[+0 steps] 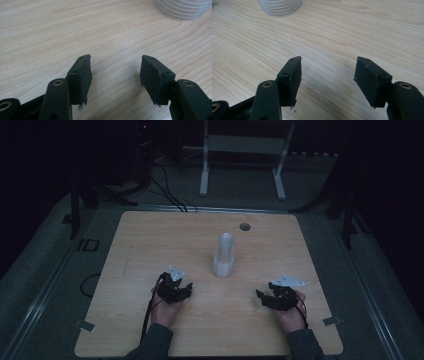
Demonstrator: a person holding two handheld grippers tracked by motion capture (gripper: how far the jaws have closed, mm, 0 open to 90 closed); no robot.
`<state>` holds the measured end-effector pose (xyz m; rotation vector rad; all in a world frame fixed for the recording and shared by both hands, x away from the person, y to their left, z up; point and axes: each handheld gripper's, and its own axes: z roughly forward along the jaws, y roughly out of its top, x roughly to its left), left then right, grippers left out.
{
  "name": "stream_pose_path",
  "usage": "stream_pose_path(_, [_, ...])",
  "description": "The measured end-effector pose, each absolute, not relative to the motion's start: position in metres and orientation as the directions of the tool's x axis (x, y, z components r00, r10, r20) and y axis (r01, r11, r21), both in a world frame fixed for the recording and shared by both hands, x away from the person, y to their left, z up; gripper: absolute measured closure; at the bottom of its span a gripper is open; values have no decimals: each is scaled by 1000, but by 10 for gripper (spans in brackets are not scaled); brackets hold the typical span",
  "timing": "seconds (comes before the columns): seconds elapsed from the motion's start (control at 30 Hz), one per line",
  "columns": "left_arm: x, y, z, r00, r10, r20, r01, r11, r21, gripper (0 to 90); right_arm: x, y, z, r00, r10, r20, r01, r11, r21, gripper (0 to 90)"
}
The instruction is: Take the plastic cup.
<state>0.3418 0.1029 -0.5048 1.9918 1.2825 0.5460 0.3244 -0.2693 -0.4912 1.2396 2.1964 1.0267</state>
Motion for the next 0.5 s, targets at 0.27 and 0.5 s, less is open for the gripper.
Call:
stream_pose_path(0.27, [337, 99, -499, 474, 880, -42, 584, -278, 763, 421, 323, -268, -491, -525, 851, -2, 546, 338, 767, 381])
stream_pose_path(0.5, [332, 94, -487, 521, 853, -26, 530, -299, 794, 420, 322, -267, -488, -533, 846, -4, 541, 344, 767, 378])
